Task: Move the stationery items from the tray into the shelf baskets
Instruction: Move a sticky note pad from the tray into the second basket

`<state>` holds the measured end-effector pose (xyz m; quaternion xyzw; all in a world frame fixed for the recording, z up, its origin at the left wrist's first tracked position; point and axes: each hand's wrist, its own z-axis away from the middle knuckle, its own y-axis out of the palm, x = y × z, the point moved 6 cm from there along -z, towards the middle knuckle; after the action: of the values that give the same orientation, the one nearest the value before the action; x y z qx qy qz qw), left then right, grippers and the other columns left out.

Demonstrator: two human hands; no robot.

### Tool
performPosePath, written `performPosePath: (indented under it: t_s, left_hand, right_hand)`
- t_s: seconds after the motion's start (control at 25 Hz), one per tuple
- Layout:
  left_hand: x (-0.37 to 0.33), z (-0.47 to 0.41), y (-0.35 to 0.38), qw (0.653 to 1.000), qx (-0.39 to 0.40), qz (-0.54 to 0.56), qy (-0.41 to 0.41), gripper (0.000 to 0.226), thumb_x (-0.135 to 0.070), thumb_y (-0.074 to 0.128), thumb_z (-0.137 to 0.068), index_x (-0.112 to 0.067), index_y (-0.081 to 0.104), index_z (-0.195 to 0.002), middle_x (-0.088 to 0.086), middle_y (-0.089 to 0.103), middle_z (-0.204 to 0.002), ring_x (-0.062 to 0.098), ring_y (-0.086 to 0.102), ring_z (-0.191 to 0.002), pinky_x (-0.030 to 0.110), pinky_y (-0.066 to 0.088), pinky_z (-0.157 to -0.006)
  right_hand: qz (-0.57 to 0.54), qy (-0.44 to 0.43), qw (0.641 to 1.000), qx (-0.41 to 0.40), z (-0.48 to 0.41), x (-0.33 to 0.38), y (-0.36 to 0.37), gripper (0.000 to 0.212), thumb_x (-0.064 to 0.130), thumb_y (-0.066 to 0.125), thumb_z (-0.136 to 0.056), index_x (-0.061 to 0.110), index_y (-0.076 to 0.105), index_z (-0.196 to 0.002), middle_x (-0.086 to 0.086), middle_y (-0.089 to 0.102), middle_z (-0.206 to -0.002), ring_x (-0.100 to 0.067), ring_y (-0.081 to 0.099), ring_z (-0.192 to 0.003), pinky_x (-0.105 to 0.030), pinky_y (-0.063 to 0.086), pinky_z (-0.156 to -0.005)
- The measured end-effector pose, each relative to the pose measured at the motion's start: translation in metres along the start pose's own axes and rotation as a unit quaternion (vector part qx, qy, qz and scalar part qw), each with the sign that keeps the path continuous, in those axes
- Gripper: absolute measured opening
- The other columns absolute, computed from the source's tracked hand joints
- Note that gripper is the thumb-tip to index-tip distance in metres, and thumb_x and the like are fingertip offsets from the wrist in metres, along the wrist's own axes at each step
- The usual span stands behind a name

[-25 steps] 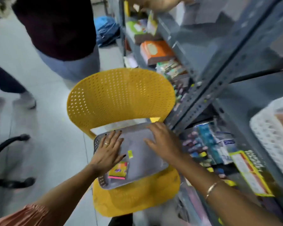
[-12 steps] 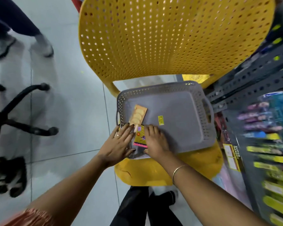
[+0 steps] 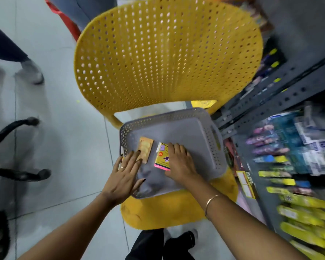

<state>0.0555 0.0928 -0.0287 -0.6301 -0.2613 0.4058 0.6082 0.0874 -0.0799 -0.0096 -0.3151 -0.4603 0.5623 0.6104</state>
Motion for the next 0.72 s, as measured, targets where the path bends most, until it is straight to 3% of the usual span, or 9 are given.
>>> performPosePath:
  t_s: [0.12,0.16,0.36,0.52,0.72]
  left_hand:
    - [-0.01,-0.025,-0.043,0.998,-0.039,0.009,0.043,0.064,-0.054,0.014,-0.098,-0.004,0.034,-0.133,0.0,-0.004,-0.156,0.019,-0.003,-0.141,0.041,0.002,-0.11]
    - [-0.015,-0.039,-0.059,0.997,-0.054,0.008,0.062,0.064,-0.054,0.015,-0.098,-0.005,0.035,-0.133,-0.001,-0.006,-0.156,0.02,-0.001,-0.141,0.042,0.004,-0.11]
    - [-0.082,-0.124,-0.156,0.986,-0.09,-0.003,0.138,0.074,-0.056,0.012,-0.097,0.001,0.051,-0.124,0.02,0.038,-0.142,0.029,0.021,-0.135,0.047,0.015,-0.105]
    - [-0.165,-0.171,-0.241,0.96,-0.156,0.004,0.234,0.069,-0.056,0.017,-0.096,-0.002,0.047,-0.126,0.02,0.036,-0.144,0.032,0.025,-0.133,0.049,0.016,-0.105]
    - [-0.287,-0.188,-0.323,0.91,-0.234,0.072,0.336,0.076,-0.058,0.016,-0.095,0.005,0.051,-0.12,0.027,0.043,-0.136,0.038,0.032,-0.127,0.047,0.021,-0.104]
  right_hand:
    - [-0.049,0.018,0.998,-0.025,0.024,-0.024,-0.083,0.082,0.028,0.074,-0.066,0.008,0.033,-0.133,-0.012,0.044,-0.13,-0.031,0.041,-0.12,-0.038,0.035,-0.099]
    - [-0.053,0.025,0.997,-0.041,0.034,-0.031,-0.114,0.081,0.029,0.074,-0.066,0.008,0.032,-0.133,-0.011,0.044,-0.13,-0.03,0.04,-0.121,-0.038,0.035,-0.099]
    - [-0.033,0.068,0.989,-0.123,0.101,-0.062,-0.262,0.085,0.036,0.074,-0.067,0.01,0.029,-0.135,-0.01,0.04,-0.131,-0.03,0.037,-0.124,-0.042,0.037,-0.098]
    - [-0.03,0.118,0.972,-0.202,0.174,-0.094,-0.37,0.08,0.036,0.073,-0.065,0.011,0.035,-0.131,-0.012,0.044,-0.127,-0.03,0.041,-0.12,-0.039,0.039,-0.095]
    - [-0.029,0.2,0.94,-0.277,0.293,-0.153,-0.447,0.079,0.034,0.077,-0.063,0.008,0.04,-0.127,-0.016,0.047,-0.124,-0.032,0.044,-0.116,-0.037,0.041,-0.098]
